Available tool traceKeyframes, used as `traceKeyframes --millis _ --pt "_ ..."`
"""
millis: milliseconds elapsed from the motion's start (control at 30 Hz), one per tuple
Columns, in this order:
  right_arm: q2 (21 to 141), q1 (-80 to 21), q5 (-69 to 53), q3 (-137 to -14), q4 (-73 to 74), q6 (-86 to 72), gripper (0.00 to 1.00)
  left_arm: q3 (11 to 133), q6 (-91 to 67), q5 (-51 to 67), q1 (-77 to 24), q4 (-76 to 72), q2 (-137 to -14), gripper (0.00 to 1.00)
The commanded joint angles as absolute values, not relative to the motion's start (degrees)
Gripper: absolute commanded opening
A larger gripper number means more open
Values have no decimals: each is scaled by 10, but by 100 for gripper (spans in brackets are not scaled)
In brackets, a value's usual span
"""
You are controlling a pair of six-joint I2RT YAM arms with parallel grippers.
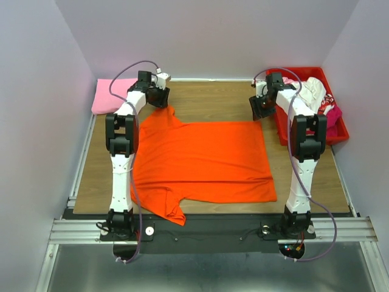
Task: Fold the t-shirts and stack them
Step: Flatten the tshirt out, then fold the tshirt
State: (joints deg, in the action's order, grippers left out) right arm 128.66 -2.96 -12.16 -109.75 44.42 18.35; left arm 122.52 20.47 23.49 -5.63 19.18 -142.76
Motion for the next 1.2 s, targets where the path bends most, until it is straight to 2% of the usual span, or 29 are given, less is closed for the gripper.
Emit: traceKeyframes --millis 0,267,533,700,733,933,1067,1167 --pt "1288 -24 -116 -1086 428 202 56 1257 213 233 -67 190 -1425 58" --pt "1304 -20 -141 -1074 428 206 47 1274 215 218 -76 191 -1441 57" --pt "1301 -20 -149 -1063 428 210 43 1285 221 209 -78 197 -1448 51" --pt "1306 -20 -149 -1070 428 207 38 1288 218 208 -78 195 -1450 40" --pt "1307 -20 -149 -1070 428 207 34 1290 218 209 -78 195 -1451 35" --pt "1308 -18 -147 -1078 428 203 24 1305 217 200 -76 188 -1458 29" --pt "1310 -18 -146 -1085 428 206 21 1319 214 200 -76 189 -1465 27" --pt "1310 -18 -147 -1087 428 205 13 1319 214 200 -76 187 -1465 16"
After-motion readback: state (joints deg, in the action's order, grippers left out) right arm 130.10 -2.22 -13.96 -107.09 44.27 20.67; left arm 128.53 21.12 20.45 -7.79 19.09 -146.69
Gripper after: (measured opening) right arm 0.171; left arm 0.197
